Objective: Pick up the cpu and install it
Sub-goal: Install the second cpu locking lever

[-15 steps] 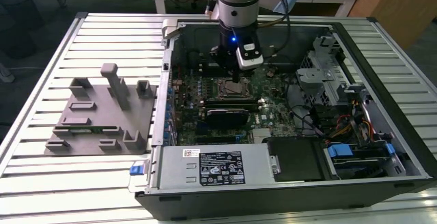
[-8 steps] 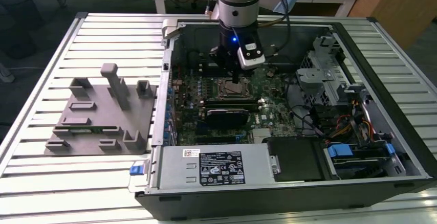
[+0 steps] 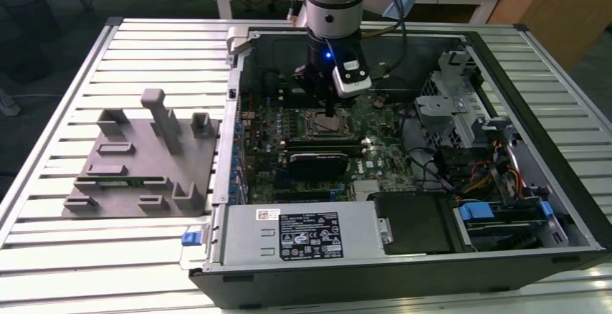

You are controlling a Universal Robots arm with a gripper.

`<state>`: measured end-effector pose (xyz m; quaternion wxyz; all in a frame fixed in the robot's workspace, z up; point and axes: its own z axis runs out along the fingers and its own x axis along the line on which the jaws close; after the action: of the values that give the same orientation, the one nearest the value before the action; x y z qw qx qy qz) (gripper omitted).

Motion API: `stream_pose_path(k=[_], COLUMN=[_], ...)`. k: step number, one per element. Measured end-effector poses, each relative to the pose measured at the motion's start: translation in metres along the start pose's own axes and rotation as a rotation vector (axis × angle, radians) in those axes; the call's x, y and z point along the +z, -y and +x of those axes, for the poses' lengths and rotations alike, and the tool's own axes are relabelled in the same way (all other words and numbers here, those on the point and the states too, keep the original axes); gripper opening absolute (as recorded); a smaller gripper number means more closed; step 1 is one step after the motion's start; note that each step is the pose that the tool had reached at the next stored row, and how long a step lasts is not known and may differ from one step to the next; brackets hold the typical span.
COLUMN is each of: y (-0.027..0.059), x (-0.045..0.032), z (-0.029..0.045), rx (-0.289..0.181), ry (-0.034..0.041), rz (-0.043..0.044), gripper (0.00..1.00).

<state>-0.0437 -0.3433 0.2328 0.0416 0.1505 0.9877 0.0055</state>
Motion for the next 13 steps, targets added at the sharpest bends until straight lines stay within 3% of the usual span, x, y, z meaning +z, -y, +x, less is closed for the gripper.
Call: stream_pose_path(k=[5, 13], y=[0.0000, -0.0002], x=[-0.0004, -0.0094], z=[0.0000, -0.0008], rx=[0.000, 0.000], ry=[0.0000, 0.0001], rz=[0.0001, 0.0000], gripper=[0.11, 0.11])
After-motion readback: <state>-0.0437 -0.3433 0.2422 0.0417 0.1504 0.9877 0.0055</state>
